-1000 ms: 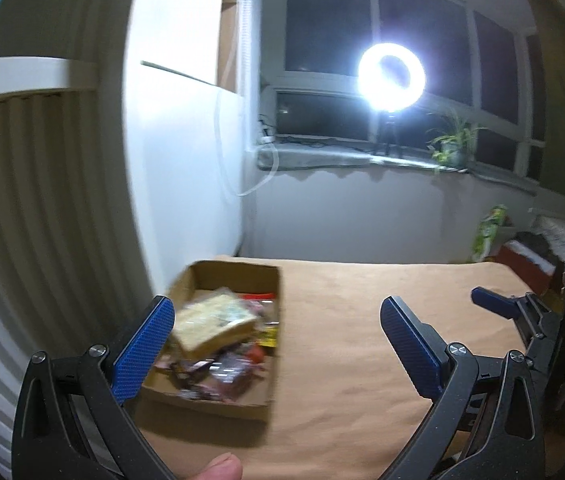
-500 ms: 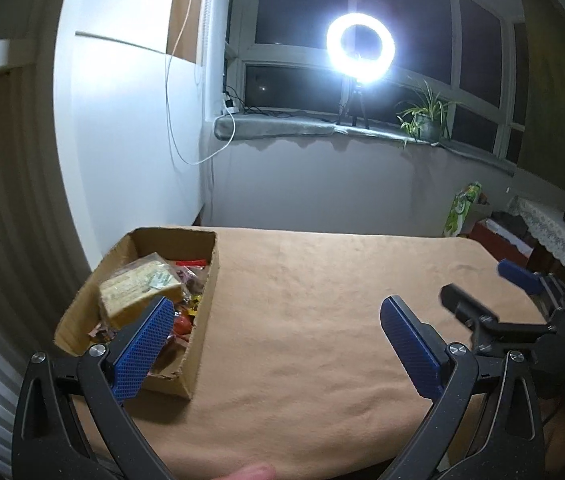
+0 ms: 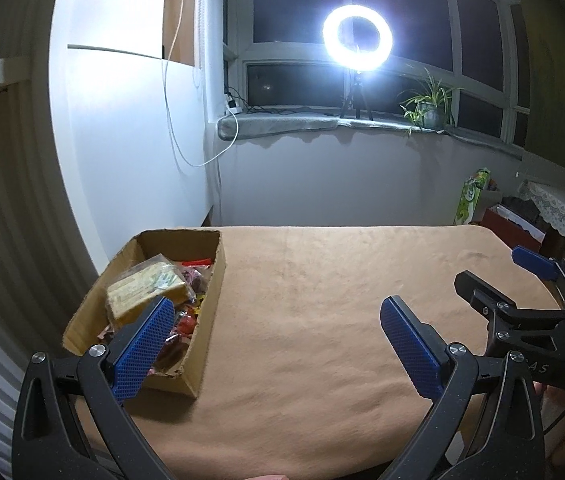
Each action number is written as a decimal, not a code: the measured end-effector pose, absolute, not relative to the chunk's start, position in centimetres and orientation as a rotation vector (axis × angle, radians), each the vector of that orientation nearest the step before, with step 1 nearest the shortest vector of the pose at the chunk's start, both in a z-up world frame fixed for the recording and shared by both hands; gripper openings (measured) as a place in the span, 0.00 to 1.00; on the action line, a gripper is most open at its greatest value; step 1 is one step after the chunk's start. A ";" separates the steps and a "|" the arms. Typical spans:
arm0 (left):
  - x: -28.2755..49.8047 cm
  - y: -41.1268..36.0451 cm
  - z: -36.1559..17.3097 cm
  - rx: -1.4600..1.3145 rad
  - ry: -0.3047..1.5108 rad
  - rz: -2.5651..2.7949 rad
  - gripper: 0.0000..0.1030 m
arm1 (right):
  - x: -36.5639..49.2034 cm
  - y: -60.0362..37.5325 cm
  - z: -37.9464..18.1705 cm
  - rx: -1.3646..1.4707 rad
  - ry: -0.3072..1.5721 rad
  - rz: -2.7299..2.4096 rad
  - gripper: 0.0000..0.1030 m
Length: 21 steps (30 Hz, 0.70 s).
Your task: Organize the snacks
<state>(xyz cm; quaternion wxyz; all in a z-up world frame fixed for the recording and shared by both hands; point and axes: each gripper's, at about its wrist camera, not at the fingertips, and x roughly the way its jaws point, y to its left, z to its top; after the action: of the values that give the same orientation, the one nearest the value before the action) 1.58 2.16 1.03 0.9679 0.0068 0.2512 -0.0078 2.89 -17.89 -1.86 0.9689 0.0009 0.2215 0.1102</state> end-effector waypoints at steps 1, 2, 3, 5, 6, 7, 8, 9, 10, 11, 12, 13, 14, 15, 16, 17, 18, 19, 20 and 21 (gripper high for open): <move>1.6 2.2 1.0 0.012 0.509 -0.015 0.99 | 2.9 -17.9 -1.9 0.001 0.448 0.223 1.00; 1.5 2.3 1.0 0.011 0.509 -0.016 0.99 | 2.9 -17.8 -1.9 0.001 0.448 0.223 1.00; 1.5 2.3 1.0 0.010 0.510 -0.015 0.99 | 2.9 -17.8 -1.9 0.000 0.447 0.223 1.00; 1.6 2.3 1.0 0.009 0.513 -0.011 0.99 | 2.9 -17.8 -1.9 -0.001 0.447 0.224 1.00; 1.6 2.3 1.0 0.009 0.515 -0.010 1.00 | 2.9 -17.8 -1.9 -0.001 0.448 0.222 1.00; 1.6 2.3 1.0 0.008 0.515 -0.009 0.99 | 2.8 -17.8 -1.9 0.001 0.447 0.221 1.00; 1.6 2.4 1.0 0.009 0.517 -0.008 0.99 | 2.9 -17.8 -1.9 0.002 0.446 0.221 1.00; 1.5 2.3 1.0 0.009 0.518 -0.007 0.99 | 2.9 -17.8 -1.9 0.002 0.445 0.221 1.00; 1.5 2.4 1.0 0.009 0.518 -0.008 0.99 | 2.9 -17.7 -1.8 0.000 0.445 0.221 1.00; 1.4 2.3 1.0 0.009 0.517 -0.008 0.99 | 2.9 -17.7 -1.8 0.001 0.445 0.221 1.00; 1.4 2.3 1.0 0.010 0.516 -0.008 0.99 | 2.9 -17.7 -1.8 0.002 0.443 0.220 1.00; 1.4 2.3 1.0 0.009 0.517 -0.007 0.99 | 2.8 -17.7 -1.8 0.002 0.442 0.220 1.00; 1.4 2.3 1.0 0.009 0.516 -0.008 0.99 | 2.9 -17.7 -1.8 0.001 0.443 0.220 1.00; 1.3 2.3 1.0 0.008 0.516 -0.008 0.99 | 2.8 -17.7 -1.8 0.001 0.444 0.220 1.00; 1.3 2.3 1.1 0.008 0.515 -0.008 0.99 | 2.8 -17.7 -1.8 0.002 0.444 0.220 1.00; 1.3 2.3 1.1 0.010 0.514 -0.008 0.99 | 2.8 -17.7 -1.8 0.002 0.444 0.219 1.00; 1.3 2.3 1.1 0.012 0.513 -0.008 0.99 | 2.8 -17.7 -1.8 0.003 0.444 0.219 1.00; 1.4 2.4 1.1 0.012 0.513 -0.009 0.99 | 2.8 -17.7 -1.8 0.001 0.443 0.221 1.00; 1.4 2.4 1.1 0.012 0.514 -0.008 0.99 | 2.8 -17.7 -1.8 0.001 0.444 0.220 1.00; 1.4 2.3 1.1 0.012 0.515 -0.008 0.99 | 2.8 -17.7 -1.8 0.002 0.443 0.220 1.00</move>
<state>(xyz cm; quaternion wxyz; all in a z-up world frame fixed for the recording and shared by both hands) 1.37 2.33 1.10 0.9670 0.0061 0.2547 -0.0039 2.80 -17.70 -1.82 0.9696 0.0010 0.2192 0.1088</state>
